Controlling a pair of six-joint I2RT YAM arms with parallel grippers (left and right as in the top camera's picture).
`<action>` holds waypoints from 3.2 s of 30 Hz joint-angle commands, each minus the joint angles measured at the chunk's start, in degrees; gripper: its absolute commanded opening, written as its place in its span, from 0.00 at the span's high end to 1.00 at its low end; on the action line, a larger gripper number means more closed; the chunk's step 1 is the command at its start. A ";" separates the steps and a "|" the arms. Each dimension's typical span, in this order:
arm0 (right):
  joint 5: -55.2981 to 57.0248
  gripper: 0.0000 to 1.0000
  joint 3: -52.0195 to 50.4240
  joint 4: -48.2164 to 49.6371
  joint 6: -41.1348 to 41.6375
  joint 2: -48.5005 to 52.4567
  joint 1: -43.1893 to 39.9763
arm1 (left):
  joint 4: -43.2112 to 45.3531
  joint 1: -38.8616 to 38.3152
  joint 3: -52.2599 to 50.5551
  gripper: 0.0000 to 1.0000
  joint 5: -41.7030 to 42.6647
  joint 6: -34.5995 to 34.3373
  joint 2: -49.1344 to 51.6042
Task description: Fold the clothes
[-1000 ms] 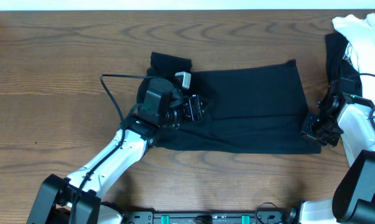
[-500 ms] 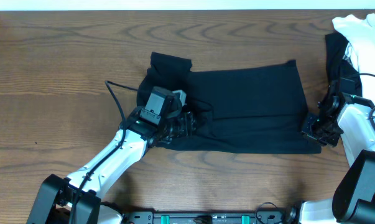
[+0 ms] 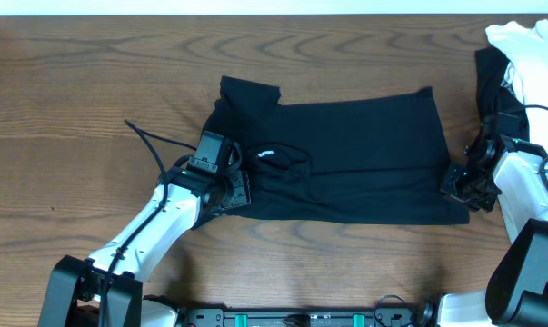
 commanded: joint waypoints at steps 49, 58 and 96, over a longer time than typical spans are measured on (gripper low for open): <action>-11.58 0.71 -0.28 2.25 -6.93 0.37 -1.88 | -5.79 17.33 -2.43 0.21 -2.03 9.11 14.19; -15.06 0.78 -0.28 1.81 -18.43 0.37 2.43 | -5.88 17.33 -2.43 0.22 -2.05 9.09 14.19; -8.09 0.99 -1.31 5.46 -11.34 10.01 11.30 | -5.77 17.33 -2.43 0.21 -2.08 9.11 14.19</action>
